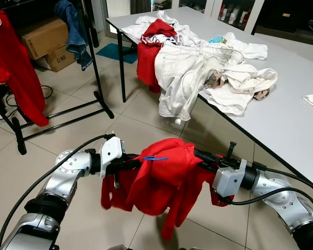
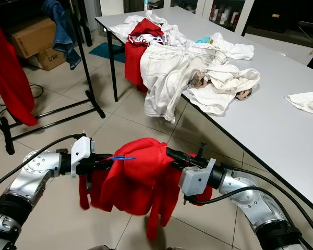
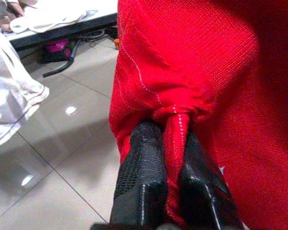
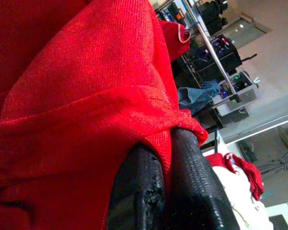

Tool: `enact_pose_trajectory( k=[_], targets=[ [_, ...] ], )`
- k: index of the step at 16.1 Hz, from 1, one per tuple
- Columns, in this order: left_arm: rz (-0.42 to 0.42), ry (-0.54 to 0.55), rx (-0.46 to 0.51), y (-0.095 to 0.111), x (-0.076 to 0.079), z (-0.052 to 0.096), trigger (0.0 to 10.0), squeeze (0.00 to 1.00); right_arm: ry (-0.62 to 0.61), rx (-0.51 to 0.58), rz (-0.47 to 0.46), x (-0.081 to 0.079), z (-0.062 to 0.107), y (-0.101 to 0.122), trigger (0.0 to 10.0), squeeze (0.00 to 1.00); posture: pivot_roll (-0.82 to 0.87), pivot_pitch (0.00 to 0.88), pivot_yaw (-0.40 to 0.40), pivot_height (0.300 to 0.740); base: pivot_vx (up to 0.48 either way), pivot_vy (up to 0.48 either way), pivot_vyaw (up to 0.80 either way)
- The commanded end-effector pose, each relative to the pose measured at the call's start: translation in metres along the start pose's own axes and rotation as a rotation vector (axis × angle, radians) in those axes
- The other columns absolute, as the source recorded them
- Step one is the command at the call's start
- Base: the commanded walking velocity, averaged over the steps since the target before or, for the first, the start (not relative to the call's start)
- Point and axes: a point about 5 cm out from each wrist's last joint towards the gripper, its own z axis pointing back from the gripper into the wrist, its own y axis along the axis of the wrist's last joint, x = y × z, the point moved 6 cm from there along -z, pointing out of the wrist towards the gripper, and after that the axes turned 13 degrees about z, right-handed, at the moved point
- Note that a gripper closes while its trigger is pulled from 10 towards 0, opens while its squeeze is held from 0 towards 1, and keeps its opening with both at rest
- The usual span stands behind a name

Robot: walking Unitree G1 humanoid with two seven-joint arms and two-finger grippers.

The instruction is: Hang hanger

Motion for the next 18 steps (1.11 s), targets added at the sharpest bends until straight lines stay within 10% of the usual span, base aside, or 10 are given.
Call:
enact_pose_trajectory(
  k=[1, 3, 4, 5, 6, 14, 15, 16, 18],
  targets=[
    [0.005, 0.022, 0.012, 0.001, -0.002, 0.001, 0.0, 0.00, -0.076, 0.045, 0.048, 0.023, -0.001, 0.009, 10.0, 0.00, -0.03, 0.000, -0.019, 0.740, 0.000, 0.000, 0.00],
    [-0.024, 0.108, 0.022, 0.004, -0.014, 0.000, 0.0, 0.00, -0.078, 0.043, 0.051, 0.023, -0.001, 0.008, 10.0, 0.00, -0.03, 0.000, -0.020, 0.740, 0.000, 0.000, 0.00],
    [-0.031, 0.176, 0.048, 0.010, -0.024, 0.001, 4.3, 0.00, -0.082, 0.043, 0.053, 0.024, -0.002, 0.008, 10.0, 0.00, -0.03, 0.000, -0.020, 0.740, 0.000, 0.000, 0.00],
    [-0.034, 0.197, 0.058, 0.012, -0.027, 0.002, 4.3, 0.00, -0.083, 0.042, 0.053, 0.024, -0.002, 0.008, 10.0, 0.00, -0.03, 0.000, -0.020, 0.740, 0.000, 0.000, 0.00],
    [-0.042, 0.231, 0.064, 0.014, -0.032, 0.004, 10.0, 0.00, -0.091, 0.042, 0.052, 0.026, -0.002, 0.008, 10.0, 0.00, -0.03, 0.000, -0.018, 0.740, 0.000, 0.000, 0.00],
    [-0.039, 0.241, 0.062, 0.011, -0.033, 0.004, 10.0, 0.00, -0.106, 0.042, 0.052, 0.027, -0.002, 0.009, 10.0, 0.00, -0.03, 0.000, -0.012, 0.740, 0.000, 0.000, 0.00],
    [-0.049, 0.242, 0.069, 0.012, -0.033, 0.005, 10.0, 0.38, -0.106, 0.040, 0.054, 0.027, -0.002, 0.009, 10.0, 0.00, -0.03, 0.000, -0.012, 0.740, 0.000, 0.000, 0.00],
    [-0.044, 0.233, 0.074, 0.013, -0.032, 0.005, 10.0, 1.00, -0.106, 0.040, 0.056, 0.027, -0.002, 0.009, 10.0, 0.00, -0.03, 0.000, -0.012, 0.740, 0.000, 0.000, 0.00],
    [-0.048, 0.228, 0.074, 0.014, -0.032, 0.005, 10.0, 1.00, -0.107, 0.036, 0.056, 0.028, -0.002, 0.008, 10.0, 0.00, -0.03, 0.000, -0.011, 0.740, 0.000, 0.000, 0.00]
  ],
)
